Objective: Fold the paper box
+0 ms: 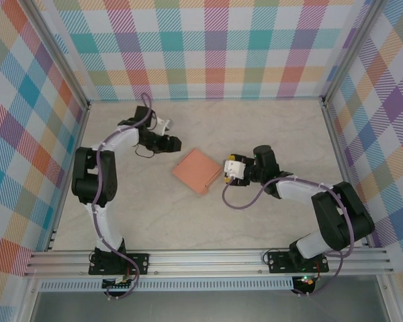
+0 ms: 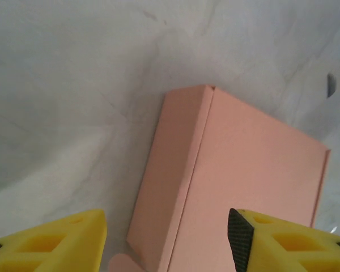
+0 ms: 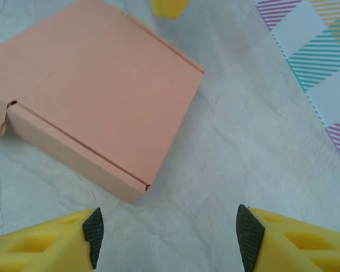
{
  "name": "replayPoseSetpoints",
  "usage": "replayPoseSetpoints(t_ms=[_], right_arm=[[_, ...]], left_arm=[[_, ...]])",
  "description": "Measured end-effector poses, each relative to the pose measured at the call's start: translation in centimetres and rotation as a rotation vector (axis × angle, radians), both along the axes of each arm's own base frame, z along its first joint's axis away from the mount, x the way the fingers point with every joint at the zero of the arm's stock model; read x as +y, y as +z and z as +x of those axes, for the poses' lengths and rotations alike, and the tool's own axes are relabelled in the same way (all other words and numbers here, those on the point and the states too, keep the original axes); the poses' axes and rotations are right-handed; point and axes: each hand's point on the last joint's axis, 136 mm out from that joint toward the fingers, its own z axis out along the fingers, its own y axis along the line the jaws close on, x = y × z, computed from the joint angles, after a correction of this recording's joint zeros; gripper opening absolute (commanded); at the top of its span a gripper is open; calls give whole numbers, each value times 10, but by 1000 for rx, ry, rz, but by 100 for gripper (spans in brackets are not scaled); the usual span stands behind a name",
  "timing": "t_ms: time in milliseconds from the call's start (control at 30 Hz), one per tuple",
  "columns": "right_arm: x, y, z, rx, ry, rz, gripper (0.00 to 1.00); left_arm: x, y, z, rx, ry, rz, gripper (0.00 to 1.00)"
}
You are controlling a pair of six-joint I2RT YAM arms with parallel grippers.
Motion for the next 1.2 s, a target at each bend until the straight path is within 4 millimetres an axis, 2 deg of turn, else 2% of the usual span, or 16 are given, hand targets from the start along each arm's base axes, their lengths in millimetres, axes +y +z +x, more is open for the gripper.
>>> replayPoseSetpoints(t_ms=[133, 300, 400, 533, 767, 967, 1033, 1100, 1200], right_arm=[[3, 8, -5, 44, -2, 55, 65], [3, 7, -11, 98, -1, 80, 65], [1, 6, -12, 124, -3, 84, 64], [1, 10, -13, 152, 10, 86, 65], [3, 14, -12, 152, 42, 57, 65], [3, 13, -1, 167, -3, 68, 68], [4, 18, 4, 176, -37, 104, 73], [2, 25, 16, 216, -136, 171, 74], [-10, 38, 43, 430, -421, 334, 74]], left_arm=[[-4, -18, -5, 26, -55, 55, 51], [-6, -18, 0, 21, -74, 54, 39], [-8, -17, 1, 25, -76, 34, 35], [-9, -16, 3, 49, -69, -21, 32], [-1, -19, 9, 170, -3, -223, 25], [1, -20, 11, 240, 29, -331, 25], [1, -20, 11, 250, 33, -343, 25], [1, -20, 11, 256, 37, -350, 25], [2, -21, 12, 263, 41, -358, 25]])
